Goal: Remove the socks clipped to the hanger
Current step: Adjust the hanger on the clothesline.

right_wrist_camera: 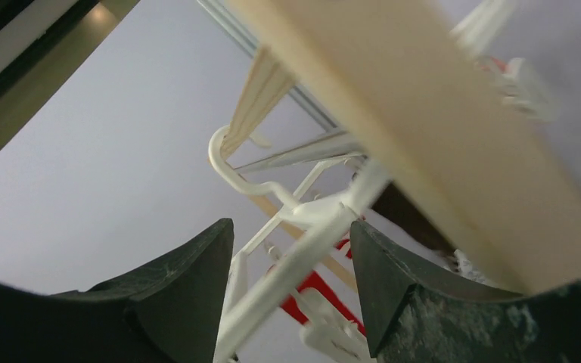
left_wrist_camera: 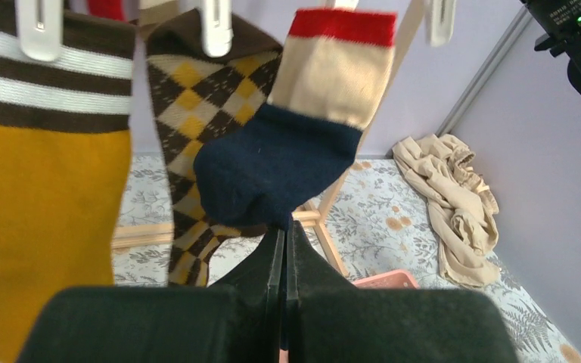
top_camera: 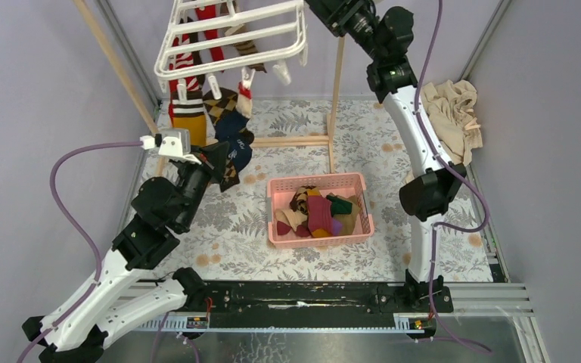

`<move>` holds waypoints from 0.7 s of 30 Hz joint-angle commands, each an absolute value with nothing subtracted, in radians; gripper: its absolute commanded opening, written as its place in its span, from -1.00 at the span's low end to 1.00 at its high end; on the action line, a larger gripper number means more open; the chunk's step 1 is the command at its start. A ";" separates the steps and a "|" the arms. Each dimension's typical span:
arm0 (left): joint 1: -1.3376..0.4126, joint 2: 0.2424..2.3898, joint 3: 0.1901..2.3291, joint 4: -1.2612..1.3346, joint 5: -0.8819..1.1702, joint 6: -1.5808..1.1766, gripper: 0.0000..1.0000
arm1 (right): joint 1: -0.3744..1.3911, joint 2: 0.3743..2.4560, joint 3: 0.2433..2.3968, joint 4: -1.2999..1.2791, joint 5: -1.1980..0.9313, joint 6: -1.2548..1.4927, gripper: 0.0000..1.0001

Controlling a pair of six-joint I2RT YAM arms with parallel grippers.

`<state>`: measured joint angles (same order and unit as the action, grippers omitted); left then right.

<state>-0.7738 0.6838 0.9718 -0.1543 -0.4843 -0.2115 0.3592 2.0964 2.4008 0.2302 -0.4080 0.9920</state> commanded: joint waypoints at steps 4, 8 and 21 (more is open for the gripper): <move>-0.781 0.742 0.994 -0.079 -0.441 -0.225 -1.00 | 0.211 2.004 2.290 0.427 -0.523 1.111 0.44; -0.784 0.790 1.009 -0.041 -0.433 -0.214 -1.00 | 0.168 1.901 2.161 0.472 -0.617 1.136 0.52; -0.804 1.028 1.121 0.072 -0.402 -0.146 -1.00 | 0.207 1.392 1.496 0.236 -0.749 0.795 0.57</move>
<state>-0.7921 0.9871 1.0729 -0.0357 -0.4210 -0.1875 0.1642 1.4982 1.6173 0.3202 -0.6830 0.9703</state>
